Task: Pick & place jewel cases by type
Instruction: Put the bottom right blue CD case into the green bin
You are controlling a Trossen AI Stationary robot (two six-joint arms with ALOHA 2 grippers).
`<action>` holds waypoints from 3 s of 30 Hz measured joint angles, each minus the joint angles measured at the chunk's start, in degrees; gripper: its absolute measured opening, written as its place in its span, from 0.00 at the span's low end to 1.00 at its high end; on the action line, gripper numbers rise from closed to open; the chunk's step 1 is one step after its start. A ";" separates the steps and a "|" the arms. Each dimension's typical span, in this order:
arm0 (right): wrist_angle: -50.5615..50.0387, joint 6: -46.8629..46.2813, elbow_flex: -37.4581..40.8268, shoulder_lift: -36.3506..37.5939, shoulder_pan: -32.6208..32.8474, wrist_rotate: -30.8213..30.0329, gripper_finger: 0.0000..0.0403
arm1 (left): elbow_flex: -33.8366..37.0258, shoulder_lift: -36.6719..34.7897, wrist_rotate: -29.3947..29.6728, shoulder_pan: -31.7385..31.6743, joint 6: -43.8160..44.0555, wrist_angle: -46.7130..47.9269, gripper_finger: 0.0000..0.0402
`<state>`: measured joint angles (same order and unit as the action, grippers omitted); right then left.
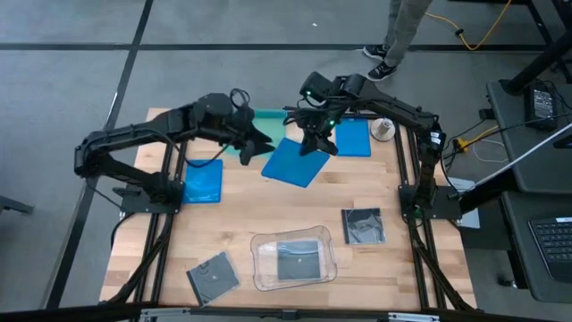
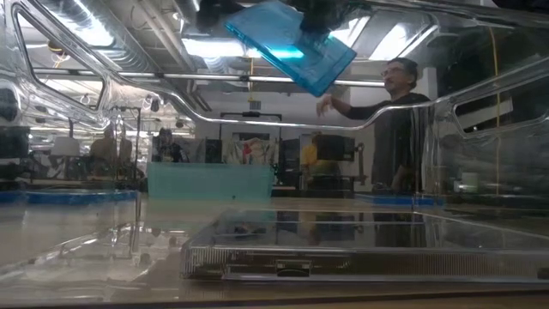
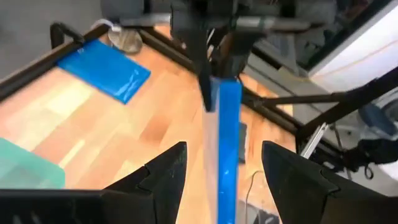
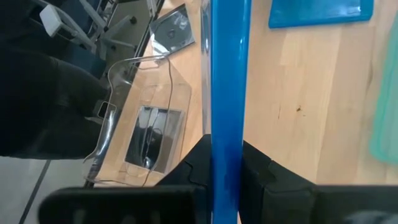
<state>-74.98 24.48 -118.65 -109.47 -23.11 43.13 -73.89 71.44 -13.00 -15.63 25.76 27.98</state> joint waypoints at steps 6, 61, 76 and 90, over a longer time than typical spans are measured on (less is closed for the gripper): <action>-0.34 -0.14 0.00 0.00 0.19 -0.01 0.11 | 0.00 3.38 0.06 1.92 -0.48 0.57 0.49; -8.82 -4.03 -14.02 8.43 -10.51 -25.06 0.26 | 0.00 2.08 1.18 -3.65 -0.31 7.01 0.05; 11.84 -6.56 17.16 29.98 -12.68 -17.82 0.26 | 0.02 -6.89 5.61 -15.60 -0.35 14.23 0.06; 52.45 -12.28 64.67 61.35 -11.72 -21.65 0.26 | 3.72 -7.88 7.72 -26.88 1.96 19.90 0.06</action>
<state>-22.53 12.20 -53.98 -48.12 -34.83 21.47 -70.17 63.56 -5.28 -42.51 27.72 47.88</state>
